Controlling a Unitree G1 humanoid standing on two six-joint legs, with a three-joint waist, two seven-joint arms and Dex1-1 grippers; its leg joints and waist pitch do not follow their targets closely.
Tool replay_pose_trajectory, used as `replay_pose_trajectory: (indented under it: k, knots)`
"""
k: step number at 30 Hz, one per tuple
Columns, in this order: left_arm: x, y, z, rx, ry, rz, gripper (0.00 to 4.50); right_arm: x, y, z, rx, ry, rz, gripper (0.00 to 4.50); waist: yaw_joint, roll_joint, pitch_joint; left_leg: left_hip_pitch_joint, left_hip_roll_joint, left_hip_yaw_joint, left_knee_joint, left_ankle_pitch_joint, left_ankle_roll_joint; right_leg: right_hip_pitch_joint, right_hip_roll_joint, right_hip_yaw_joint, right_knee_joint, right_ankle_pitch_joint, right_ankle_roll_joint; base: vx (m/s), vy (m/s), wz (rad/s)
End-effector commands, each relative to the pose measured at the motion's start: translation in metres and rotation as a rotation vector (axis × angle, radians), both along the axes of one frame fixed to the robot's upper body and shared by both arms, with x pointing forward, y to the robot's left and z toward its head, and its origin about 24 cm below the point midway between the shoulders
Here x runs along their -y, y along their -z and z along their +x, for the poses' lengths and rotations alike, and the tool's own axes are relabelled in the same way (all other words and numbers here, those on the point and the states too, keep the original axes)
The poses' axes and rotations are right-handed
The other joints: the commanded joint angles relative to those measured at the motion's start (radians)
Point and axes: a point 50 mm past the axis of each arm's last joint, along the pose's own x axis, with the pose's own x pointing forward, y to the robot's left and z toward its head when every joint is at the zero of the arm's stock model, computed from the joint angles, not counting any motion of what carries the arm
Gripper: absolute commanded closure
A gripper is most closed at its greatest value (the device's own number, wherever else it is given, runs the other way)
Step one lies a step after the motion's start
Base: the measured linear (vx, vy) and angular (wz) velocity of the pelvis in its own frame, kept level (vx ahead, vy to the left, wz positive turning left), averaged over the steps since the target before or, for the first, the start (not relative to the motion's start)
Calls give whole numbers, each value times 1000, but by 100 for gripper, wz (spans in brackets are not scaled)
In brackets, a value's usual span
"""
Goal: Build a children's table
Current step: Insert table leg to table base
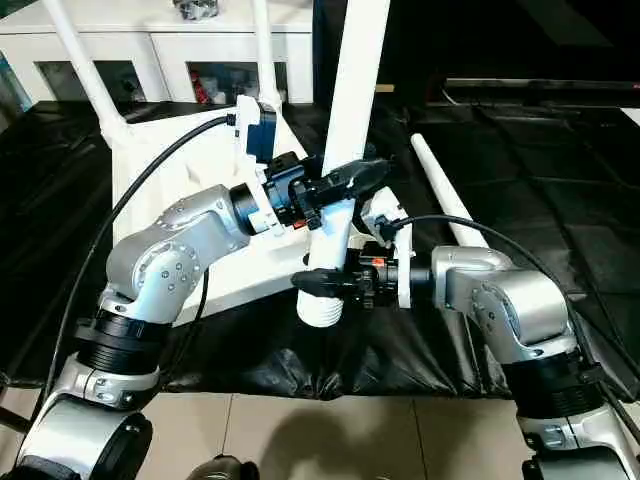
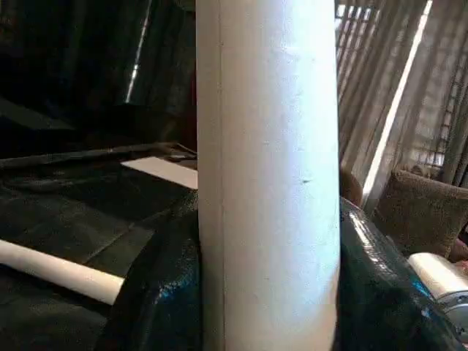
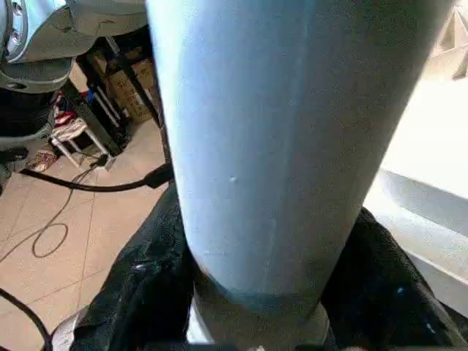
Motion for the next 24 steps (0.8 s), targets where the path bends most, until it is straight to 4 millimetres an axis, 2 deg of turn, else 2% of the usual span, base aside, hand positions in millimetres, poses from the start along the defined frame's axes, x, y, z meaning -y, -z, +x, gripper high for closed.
replay_pose_trajectory:
  k: [1,3,5,24]
  knots:
    - [0,-8,-1,34,5,-9,266,0,-2,1,25,5,-12,259,2,-25,-76,33,35,-13,-59,-154,34,40,-49,37,-76,-115,-235,0,0,0]
    - [0,-8,-1,34,2,-8,266,0,-2,4,23,30,-2,203,1,-25,-76,34,35,-13,-60,-157,33,40,-48,37,-76,-117,-235,0,0,0]
    - [0,-8,0,33,3,-8,266,0,-3,5,27,32,4,187,1,-25,-77,34,35,-13,-60,-158,33,40,-48,37,-76,-117,-235,0,0,0]
    - [-1,-8,-1,37,11,-1,266,-2,-6,-2,18,-21,44,182,2,-22,-77,34,35,-13,-60,-161,32,41,-48,36,-75,-104,-239,0,0,0]
